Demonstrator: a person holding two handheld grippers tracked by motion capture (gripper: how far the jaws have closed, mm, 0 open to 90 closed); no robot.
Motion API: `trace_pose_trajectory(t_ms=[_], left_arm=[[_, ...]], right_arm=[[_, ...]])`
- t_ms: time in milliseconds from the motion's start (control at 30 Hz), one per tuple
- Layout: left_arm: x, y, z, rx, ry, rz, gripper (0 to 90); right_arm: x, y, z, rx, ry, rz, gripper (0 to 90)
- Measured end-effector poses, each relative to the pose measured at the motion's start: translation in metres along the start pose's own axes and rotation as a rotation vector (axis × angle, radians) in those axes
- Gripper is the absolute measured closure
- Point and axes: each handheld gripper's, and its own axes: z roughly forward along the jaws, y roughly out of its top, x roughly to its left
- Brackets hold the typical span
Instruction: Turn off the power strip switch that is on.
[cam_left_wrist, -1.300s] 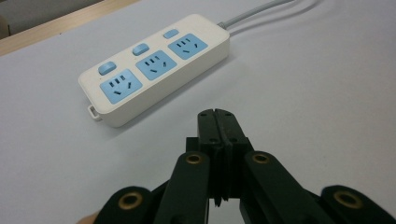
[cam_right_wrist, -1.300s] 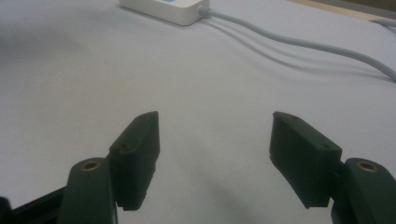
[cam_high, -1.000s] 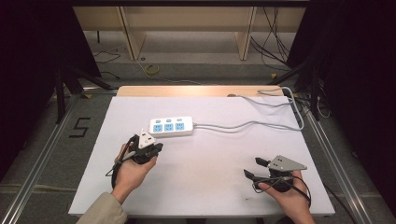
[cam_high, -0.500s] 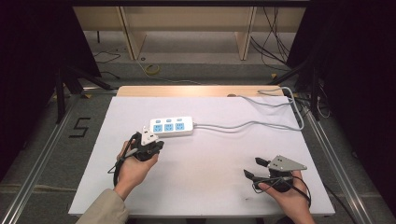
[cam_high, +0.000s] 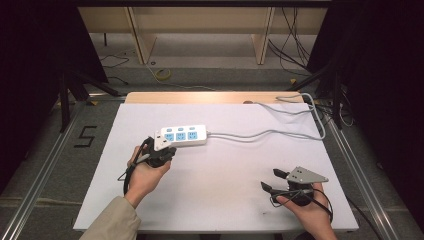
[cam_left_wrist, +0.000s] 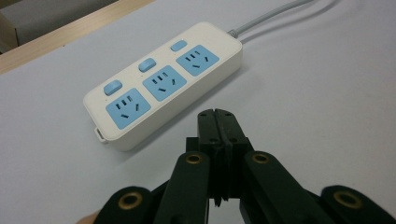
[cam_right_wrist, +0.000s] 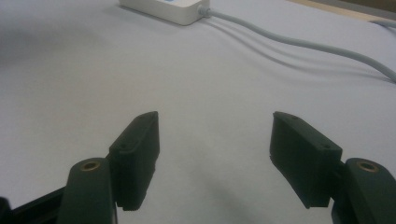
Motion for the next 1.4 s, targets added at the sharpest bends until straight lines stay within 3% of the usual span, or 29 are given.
trace_pose_trajectory(t_ms=[1400], left_arm=[[0.007, 0.048, 0.029, 0.034, -0.011, 0.021, 89.6]], right_arm=[[0.001, 0.000, 0.000, -0.002, 0.008, 0.003, 34.1]])
